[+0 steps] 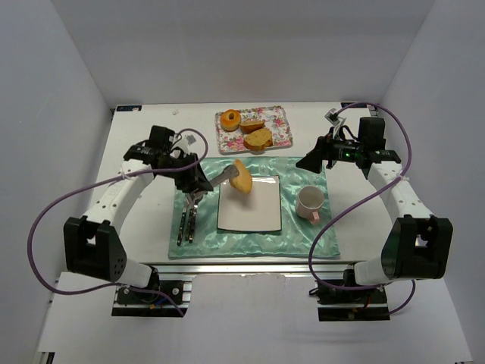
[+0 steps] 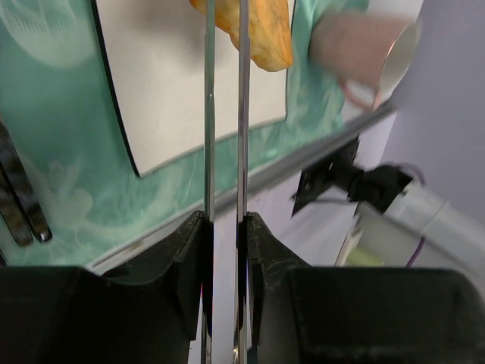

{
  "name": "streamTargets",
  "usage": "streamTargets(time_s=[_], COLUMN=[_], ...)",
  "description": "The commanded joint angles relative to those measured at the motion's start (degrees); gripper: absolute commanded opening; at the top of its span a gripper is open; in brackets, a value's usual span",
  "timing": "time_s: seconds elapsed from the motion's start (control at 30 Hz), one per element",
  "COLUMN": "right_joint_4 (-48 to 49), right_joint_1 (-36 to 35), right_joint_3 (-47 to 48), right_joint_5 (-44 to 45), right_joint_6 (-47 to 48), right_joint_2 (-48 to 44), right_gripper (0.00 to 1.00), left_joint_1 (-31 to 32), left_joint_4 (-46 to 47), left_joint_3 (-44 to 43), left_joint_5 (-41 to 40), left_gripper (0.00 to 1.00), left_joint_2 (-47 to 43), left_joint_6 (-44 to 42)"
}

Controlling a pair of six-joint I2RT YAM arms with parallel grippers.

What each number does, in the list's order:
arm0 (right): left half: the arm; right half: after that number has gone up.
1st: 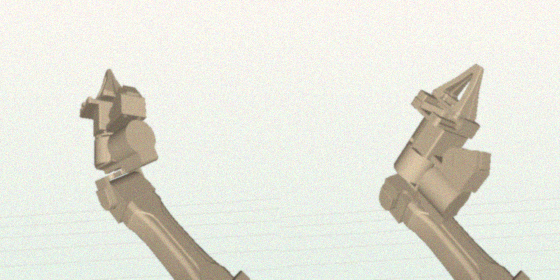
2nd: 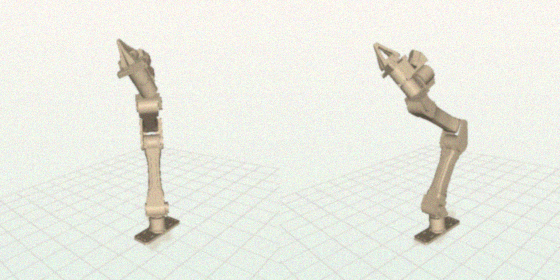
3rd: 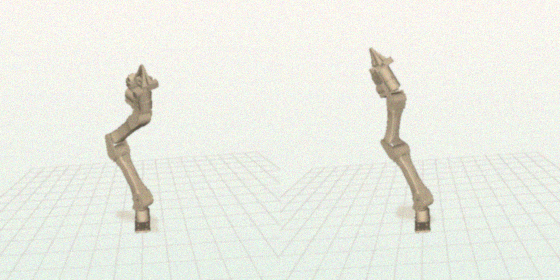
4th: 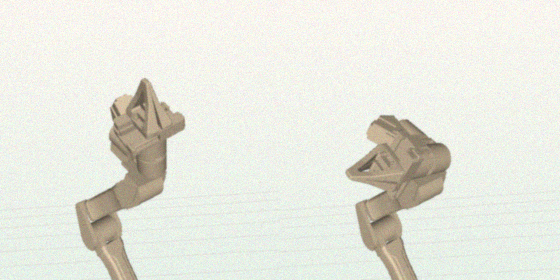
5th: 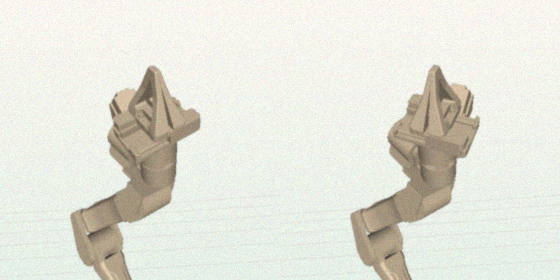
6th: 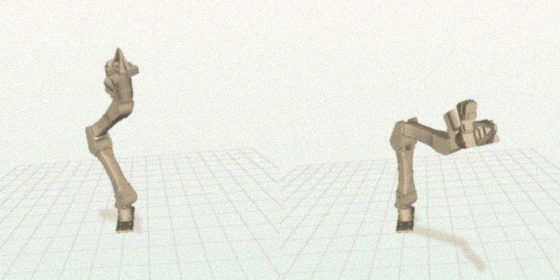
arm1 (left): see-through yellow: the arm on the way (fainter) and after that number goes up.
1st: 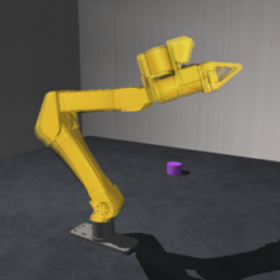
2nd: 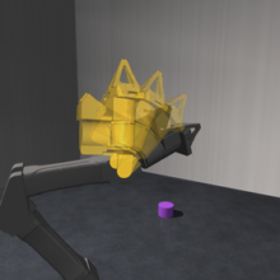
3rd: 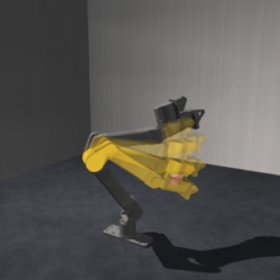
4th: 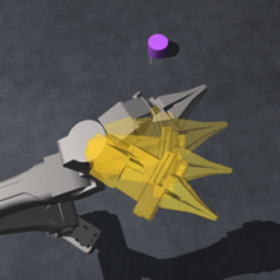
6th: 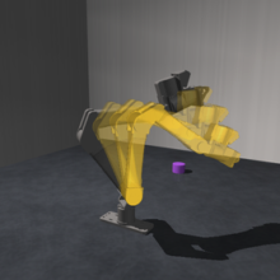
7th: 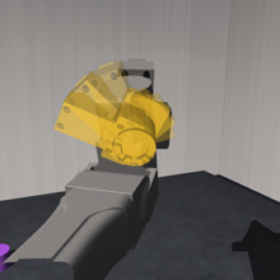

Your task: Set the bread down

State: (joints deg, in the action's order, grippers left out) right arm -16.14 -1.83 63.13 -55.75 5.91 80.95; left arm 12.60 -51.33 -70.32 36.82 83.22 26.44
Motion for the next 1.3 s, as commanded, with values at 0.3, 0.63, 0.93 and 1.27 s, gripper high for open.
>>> streamTargets(time_s=[0.3,0.63,0.93,1.27], right_joint_4=[1.3,0.8,0.9,1.5], right_joint_1=[0.4,0.4,0.5,0.5], right_joint_3=[2.4,1.9,2.3,1.4], right_joint_5=[-2.4,-1.7,-2.0,-1.8], right_joint_6=[-1.8,-1.1,-0.9,-0.8], right_joint_2=[0.5,0.2,1.1,0.4], right_gripper=[0.89,0.89,0.89,0.89], left_joint_1=[3.0,2.9,3.0,2.9], left_joint_4=[-3.4,-5.7,-5.5,10.7], left_joint_3=[6.9,2.4,-10.3,-17.3], left_joint_5=[-2.7,-6.9,-16.3,-10.4], left_gripper=[0.44,0.63,0.56,0.54], left_joint_2=[-5.6,-6.4,-3.1,12.8], left_joint_6=[-6.0,-6.7,-7.3,-3.3])
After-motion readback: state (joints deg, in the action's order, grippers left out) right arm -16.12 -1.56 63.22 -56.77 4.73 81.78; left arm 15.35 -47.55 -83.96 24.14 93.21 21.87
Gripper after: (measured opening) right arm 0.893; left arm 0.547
